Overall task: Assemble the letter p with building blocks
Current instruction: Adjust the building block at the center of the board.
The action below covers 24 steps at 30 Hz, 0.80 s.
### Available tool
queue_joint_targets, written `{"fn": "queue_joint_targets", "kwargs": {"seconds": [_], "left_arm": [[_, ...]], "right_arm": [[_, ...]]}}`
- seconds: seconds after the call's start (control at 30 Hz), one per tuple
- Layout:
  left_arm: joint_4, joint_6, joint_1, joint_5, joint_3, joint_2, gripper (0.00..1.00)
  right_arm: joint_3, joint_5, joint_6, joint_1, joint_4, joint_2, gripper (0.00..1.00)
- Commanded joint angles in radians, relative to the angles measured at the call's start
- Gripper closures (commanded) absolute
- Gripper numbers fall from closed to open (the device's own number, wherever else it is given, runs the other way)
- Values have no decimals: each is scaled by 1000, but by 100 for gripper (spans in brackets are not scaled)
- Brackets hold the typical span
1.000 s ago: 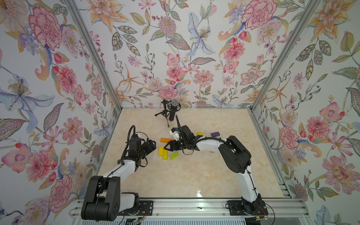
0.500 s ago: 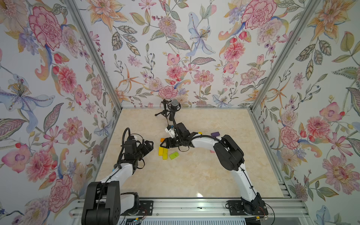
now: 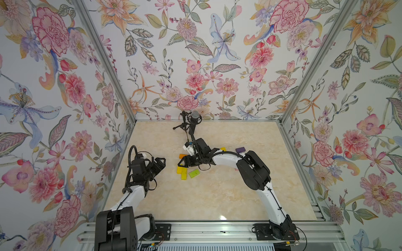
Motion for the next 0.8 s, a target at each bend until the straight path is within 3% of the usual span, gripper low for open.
{"fn": "queue_joint_targets", "kwargs": {"seconds": [0.0,0.53,0.77], "left_arm": [[-9,18,11,33,-5,10,11],[61,11,11,97,-42,63,11],[99,5,11,138,-48,95,12]], "right_arm": [[-17,-32,-7,13,-28,22,34],[-172,2,6,95,-26,-55,33],[-168,33,19,73,-27,-72,33]]}}
